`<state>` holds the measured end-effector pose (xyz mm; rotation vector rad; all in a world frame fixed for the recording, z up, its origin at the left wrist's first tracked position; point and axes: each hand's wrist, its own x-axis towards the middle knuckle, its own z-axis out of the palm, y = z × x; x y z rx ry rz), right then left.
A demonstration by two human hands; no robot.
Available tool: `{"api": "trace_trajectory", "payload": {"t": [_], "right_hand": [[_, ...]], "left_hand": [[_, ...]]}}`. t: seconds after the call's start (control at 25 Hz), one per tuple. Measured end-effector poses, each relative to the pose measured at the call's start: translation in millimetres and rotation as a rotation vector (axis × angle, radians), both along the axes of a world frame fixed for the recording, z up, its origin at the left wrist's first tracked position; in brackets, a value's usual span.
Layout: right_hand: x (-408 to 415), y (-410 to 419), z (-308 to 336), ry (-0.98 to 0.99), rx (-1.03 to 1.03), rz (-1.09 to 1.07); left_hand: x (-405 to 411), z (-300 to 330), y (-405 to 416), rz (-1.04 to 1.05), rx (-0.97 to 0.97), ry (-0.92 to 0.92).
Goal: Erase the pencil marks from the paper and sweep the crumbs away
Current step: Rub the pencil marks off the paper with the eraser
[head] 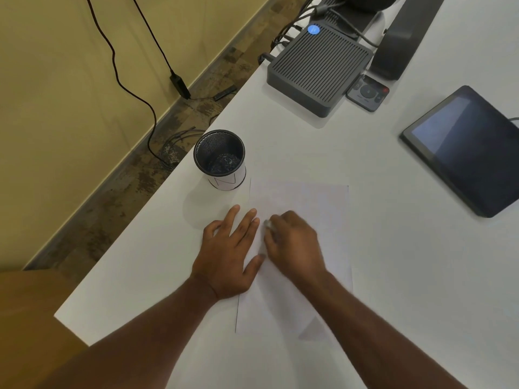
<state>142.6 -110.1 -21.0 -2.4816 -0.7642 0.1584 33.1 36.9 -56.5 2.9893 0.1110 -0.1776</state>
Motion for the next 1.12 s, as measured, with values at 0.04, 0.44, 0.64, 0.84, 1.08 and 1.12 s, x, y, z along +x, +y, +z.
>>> {"api": "trace_trajectory", "payload": {"t": [0.04, 0.44, 0.64, 0.84, 1.08, 1.12], "right_hand": [[6, -3, 1, 0.021, -0.002, 0.012], [52, -10, 3, -0.028, -0.034, -0.176], [9, 5, 0, -0.030, -0.054, 0.017], [65, -12, 10, -0.048, -0.026, -0.328], [56, -12, 6, -0.050, -0.043, -0.189], [64, -14, 8, -0.064, -0.031, -0.302]], "left_hand": [[0, 0, 0, -0.001, 0.002, 0.003], [0, 0, 0, 0.006, -0.006, 0.018], [1, 3, -1, 0.006, -0.017, 0.023], [1, 4, -1, 0.012, -0.010, 0.032], [0, 2, 0, 0.004, -0.018, 0.009], [0, 2, 0, 0.007, -0.015, 0.013]]}}
